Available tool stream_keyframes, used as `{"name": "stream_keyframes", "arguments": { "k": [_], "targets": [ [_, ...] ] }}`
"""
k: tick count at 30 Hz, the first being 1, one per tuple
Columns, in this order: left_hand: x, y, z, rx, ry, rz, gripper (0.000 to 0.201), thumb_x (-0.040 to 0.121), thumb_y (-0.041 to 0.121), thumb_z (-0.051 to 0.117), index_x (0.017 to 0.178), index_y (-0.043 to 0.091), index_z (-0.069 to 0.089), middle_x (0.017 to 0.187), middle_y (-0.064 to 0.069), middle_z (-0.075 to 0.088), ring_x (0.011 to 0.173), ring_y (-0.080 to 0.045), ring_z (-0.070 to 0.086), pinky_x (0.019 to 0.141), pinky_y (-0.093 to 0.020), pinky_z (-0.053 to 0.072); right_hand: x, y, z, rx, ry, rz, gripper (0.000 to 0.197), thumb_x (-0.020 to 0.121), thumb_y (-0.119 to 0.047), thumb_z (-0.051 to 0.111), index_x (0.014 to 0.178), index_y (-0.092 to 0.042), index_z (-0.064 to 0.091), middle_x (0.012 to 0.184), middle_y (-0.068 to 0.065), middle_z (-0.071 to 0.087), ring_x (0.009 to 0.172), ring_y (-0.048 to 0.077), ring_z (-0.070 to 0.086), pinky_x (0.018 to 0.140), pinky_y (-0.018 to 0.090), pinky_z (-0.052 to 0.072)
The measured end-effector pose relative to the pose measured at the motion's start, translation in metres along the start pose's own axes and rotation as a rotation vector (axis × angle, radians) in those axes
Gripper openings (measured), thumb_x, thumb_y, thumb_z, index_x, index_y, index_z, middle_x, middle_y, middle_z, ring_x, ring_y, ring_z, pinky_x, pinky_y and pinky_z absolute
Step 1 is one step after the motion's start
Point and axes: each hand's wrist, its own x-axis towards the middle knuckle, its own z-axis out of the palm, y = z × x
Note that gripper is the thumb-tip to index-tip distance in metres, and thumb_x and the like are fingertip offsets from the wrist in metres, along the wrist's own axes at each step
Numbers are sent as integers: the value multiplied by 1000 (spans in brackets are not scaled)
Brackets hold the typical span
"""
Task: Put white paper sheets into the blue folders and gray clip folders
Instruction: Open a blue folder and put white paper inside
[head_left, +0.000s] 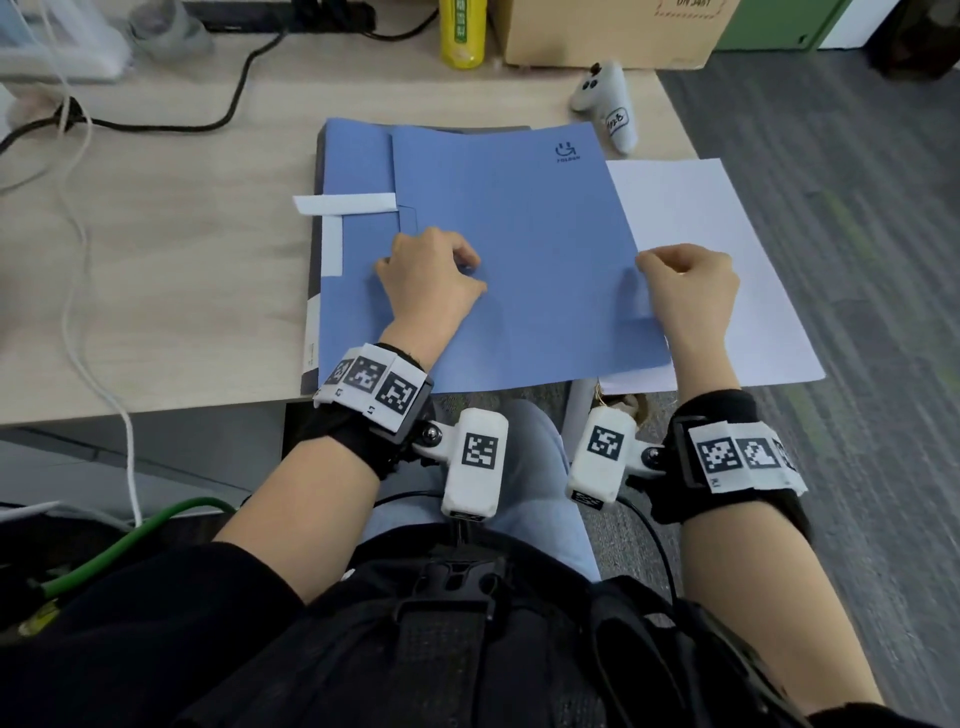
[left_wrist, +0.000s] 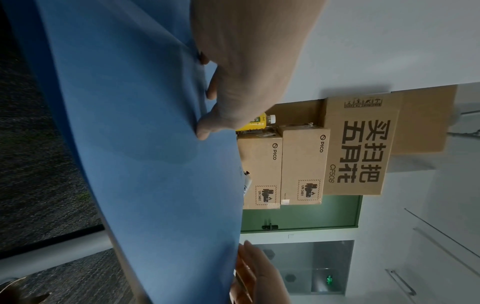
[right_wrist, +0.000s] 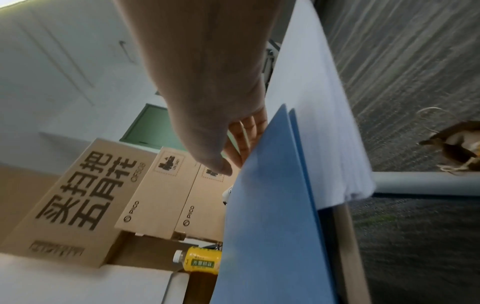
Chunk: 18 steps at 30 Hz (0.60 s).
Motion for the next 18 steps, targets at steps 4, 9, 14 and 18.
{"name": "stream_keyframes", "arguments": {
  "k": [4, 9, 14, 18],
  "targets": [
    [7, -1, -9, -35, -84, -25, 22, 71, 17, 75, 92, 25, 72, 99, 8, 72, 103, -15, 60, 92, -33, 36, 11, -15, 14, -60, -93, -38, 32, 84, -27, 61, 108, -7, 67, 95, 4, 66, 86, 17, 57, 71, 18, 39],
    [16, -8, -19, -81, -168, -32, 28, 69, 9, 74, 91, 27, 73, 97, 9, 73, 98, -11, 63, 96, -39, 46, 18, -32, 27, 112, -192, 106, 29, 66, -29, 72, 64, -11, 50, 63, 6, 44, 59, 18, 39, 54, 24, 33],
    [21, -11, -20, -101, -217, -27, 32, 67, 3, 75, 88, 27, 74, 95, 9, 73, 98, -9, 64, 96, -41, 47, 25, -34, 33, 122, -187, 174, 25, 59, -24, 76, 70, -10, 58, 75, 7, 60, 65, 22, 56, 65, 38, 51],
    [23, -14, -21, -143, -204, 5, 28, 70, 4, 72, 89, 25, 75, 94, 6, 74, 95, -10, 66, 95, -39, 49, 28, -34, 34, 101, -153, 176, 25, 64, -17, 71, 86, -9, 62, 93, 11, 71, 80, 27, 68, 80, 47, 58]
  ]
}}
